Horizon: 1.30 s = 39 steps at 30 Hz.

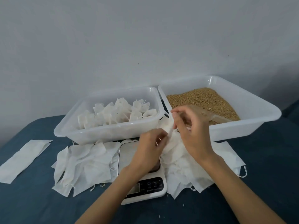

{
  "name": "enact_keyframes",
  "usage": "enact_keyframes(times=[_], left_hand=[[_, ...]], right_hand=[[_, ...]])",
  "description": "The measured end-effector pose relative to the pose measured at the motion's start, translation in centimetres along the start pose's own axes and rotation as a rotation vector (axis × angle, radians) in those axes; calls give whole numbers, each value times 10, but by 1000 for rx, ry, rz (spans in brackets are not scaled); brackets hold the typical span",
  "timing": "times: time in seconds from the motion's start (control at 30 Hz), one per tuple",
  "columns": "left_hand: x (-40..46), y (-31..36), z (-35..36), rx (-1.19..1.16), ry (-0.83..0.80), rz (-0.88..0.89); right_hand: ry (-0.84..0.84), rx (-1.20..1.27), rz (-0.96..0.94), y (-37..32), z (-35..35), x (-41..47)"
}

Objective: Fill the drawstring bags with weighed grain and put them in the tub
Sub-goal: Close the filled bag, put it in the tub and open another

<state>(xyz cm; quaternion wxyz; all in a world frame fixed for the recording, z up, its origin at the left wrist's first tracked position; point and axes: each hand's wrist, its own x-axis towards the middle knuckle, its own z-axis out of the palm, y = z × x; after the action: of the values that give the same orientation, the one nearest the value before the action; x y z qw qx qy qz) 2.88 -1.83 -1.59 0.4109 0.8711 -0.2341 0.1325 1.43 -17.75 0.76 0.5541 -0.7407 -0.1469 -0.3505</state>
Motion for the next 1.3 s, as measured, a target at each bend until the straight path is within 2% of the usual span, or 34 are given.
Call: enact_keyframes(times=[0.07, 0.17, 0.37, 0.47, 0.6, 0.8, 1.1, 1.3], left_hand=[[-1, -10, -10, -301, 115, -127], [-10, -26, -24, -605, 143, -224], [-19, -33, -29, -770, 118, -250], [-21, -32, -27, -794, 107, -273], [-23, -31, -22, -741, 96, -284], [-25, -30, -18, -800, 60, -274], [-26, -30, -19, -796, 72, -266], [-24, -30, -21, -840, 89, -270]], right_hand=[[-65, -30, -34, 0, 8, -7], [-196, 45, 66, 2, 23, -19], [-300, 163, 191, 4, 38, -36], [-296, 216, 239, 3, 39, -38], [-257, 151, 236, 1, 40, -39], [-165, 141, 280, 4, 38, -37], [-250, 130, 224, 2, 39, -40], [-212, 137, 240, 4, 35, -37]])
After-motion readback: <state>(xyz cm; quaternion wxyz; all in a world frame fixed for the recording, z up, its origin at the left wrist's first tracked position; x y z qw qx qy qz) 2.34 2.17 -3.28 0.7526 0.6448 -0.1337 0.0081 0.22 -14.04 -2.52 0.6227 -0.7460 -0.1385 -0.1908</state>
